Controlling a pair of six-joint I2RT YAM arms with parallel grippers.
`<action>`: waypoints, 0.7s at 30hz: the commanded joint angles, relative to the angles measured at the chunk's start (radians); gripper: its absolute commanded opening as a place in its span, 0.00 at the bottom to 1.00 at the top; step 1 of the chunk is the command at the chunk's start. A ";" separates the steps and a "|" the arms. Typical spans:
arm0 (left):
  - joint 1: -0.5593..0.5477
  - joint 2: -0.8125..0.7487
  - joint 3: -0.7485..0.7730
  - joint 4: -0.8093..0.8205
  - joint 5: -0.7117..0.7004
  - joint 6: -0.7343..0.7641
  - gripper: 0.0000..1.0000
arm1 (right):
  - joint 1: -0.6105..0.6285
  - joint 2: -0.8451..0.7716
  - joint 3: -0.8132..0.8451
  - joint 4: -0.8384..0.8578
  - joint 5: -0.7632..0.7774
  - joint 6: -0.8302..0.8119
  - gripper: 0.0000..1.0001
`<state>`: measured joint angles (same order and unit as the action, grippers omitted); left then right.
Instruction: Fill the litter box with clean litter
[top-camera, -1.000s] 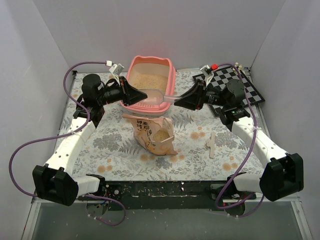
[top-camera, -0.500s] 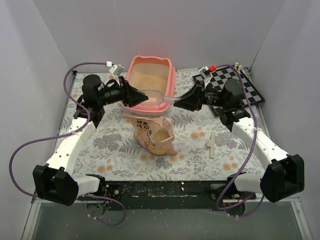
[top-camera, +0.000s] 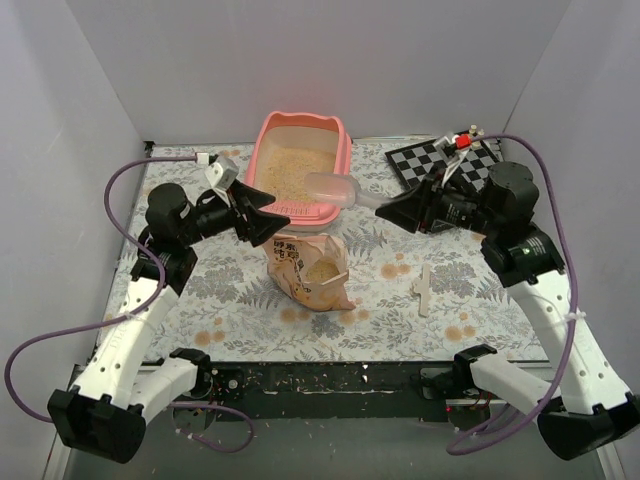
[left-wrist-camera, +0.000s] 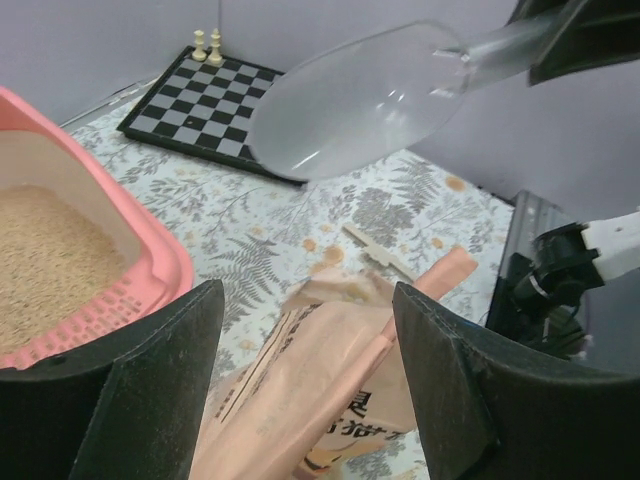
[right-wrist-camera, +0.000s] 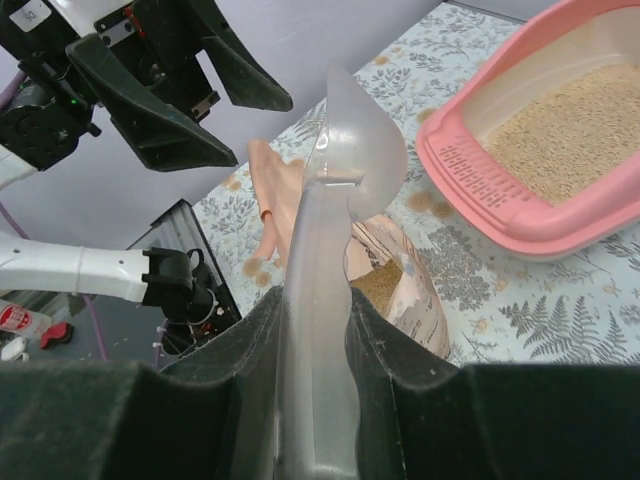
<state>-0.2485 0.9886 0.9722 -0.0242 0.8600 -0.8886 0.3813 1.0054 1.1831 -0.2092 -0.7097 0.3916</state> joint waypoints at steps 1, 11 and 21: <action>-0.049 -0.086 -0.067 -0.095 -0.110 0.230 0.68 | -0.001 -0.091 0.062 -0.271 0.090 -0.103 0.01; -0.158 -0.203 -0.171 -0.149 -0.214 0.456 0.76 | -0.001 -0.234 -0.028 -0.352 0.059 -0.103 0.01; -0.167 -0.084 -0.218 -0.054 -0.292 0.476 0.76 | -0.001 -0.281 -0.063 -0.346 0.013 -0.091 0.01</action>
<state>-0.4122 0.8680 0.7654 -0.1112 0.6193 -0.4503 0.3809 0.7448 1.1225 -0.5850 -0.6540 0.3031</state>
